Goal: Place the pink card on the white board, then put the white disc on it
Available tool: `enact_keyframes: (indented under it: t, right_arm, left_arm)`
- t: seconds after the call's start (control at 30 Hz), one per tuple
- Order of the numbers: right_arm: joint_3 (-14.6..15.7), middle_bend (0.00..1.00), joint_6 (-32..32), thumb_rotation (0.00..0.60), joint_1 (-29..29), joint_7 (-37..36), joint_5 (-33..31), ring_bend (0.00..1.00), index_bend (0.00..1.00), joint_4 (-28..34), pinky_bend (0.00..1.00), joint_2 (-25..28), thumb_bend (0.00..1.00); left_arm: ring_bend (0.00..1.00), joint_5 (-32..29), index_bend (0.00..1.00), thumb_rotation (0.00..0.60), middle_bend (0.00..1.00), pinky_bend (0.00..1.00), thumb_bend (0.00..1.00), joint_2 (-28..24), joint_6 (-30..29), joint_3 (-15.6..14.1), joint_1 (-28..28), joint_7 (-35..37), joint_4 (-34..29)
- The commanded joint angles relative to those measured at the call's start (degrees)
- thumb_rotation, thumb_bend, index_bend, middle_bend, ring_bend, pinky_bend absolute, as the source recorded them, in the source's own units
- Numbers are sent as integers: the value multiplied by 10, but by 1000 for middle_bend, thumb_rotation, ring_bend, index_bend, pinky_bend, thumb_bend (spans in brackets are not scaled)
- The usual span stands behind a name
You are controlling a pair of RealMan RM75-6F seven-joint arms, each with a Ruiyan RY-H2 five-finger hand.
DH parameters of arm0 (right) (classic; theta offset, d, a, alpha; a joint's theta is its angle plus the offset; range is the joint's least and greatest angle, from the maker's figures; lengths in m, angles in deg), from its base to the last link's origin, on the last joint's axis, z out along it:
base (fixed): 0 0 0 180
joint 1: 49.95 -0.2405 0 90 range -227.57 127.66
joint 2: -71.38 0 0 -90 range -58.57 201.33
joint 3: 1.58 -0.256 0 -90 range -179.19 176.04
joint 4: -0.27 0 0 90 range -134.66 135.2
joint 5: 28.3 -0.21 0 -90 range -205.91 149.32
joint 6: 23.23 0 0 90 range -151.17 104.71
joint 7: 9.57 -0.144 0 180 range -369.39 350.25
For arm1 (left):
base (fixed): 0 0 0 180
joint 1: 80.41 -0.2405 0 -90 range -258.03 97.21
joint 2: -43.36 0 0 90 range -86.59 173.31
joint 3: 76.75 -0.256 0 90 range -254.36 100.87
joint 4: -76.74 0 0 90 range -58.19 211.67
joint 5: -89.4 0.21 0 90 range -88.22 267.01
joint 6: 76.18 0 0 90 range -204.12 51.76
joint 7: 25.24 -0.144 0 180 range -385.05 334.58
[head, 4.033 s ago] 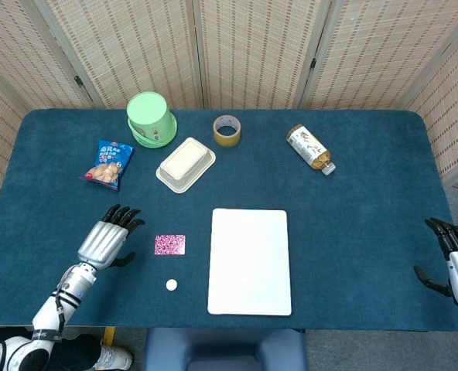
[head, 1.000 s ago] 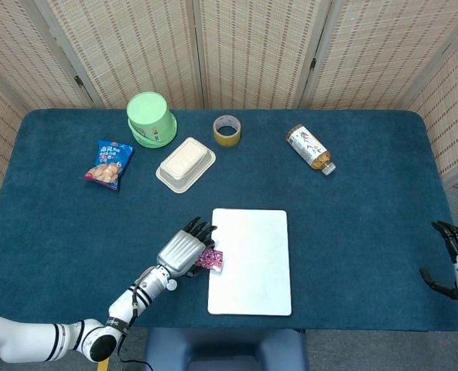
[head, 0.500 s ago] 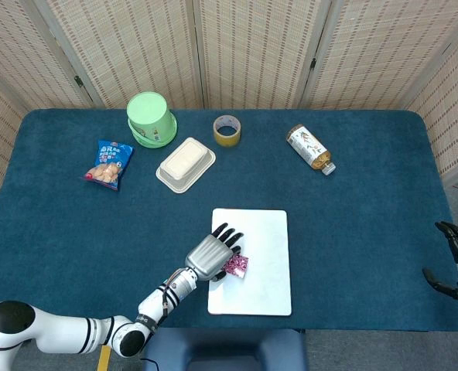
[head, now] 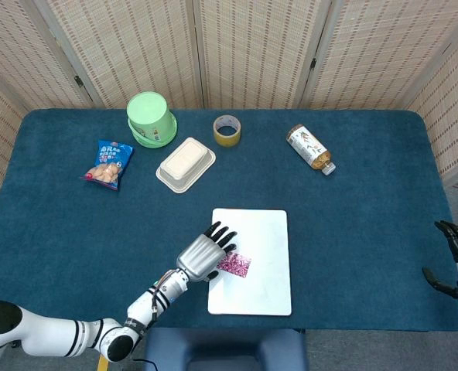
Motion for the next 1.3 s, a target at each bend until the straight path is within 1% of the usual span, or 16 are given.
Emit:
enact_keyframes:
  t: [0.03, 0.13, 0.37, 0.63, 0.77, 1.0, 1.3]
  right_arm:
    - [0, 156, 0, 600, 0, 0, 2, 121, 119, 0, 114, -1, 291]
    - [1, 156, -1, 600, -1, 2, 4, 122, 119, 1, 114, -1, 292]
    - [1, 156, -3, 600, -1, 5, 8, 122, 119, 5, 114, -1, 292]
    - [1, 156, -5, 600, -2, 8, 11, 122, 118, 8, 114, -1, 292]
    - [1, 156, -9, 600, 0, 8, 12, 122, 119, 10, 114, 0, 292]
    - [2, 156, -10, 600, 0, 10, 14, 122, 119, 11, 114, -1, 292]
    - [2, 156, -13, 600, -1, 12, 19, 122, 119, 13, 114, -2, 292]
  left_arm:
    - [90, 32, 318, 600, 106, 0, 335, -30, -21, -24, -23, 18, -24]
    - [91, 59, 333, 600, 106, 0, 334, -57, -35, -45, -41, 31, -42]
    - [93, 117, 356, 600, 106, 0, 337, -99, -55, -86, -74, 49, -58]
    - [96, 164, 379, 600, 106, 0, 343, -109, -63, -117, -102, 45, -55]
    - [98, 180, 389, 600, 106, 0, 345, -107, -66, -125, -115, 46, -41]
    - [104, 187, 398, 600, 107, 0, 348, -105, -65, -129, -136, 59, -18]
    - [105, 187, 422, 600, 108, 0, 353, -98, -55, -124, -154, 72, 3]
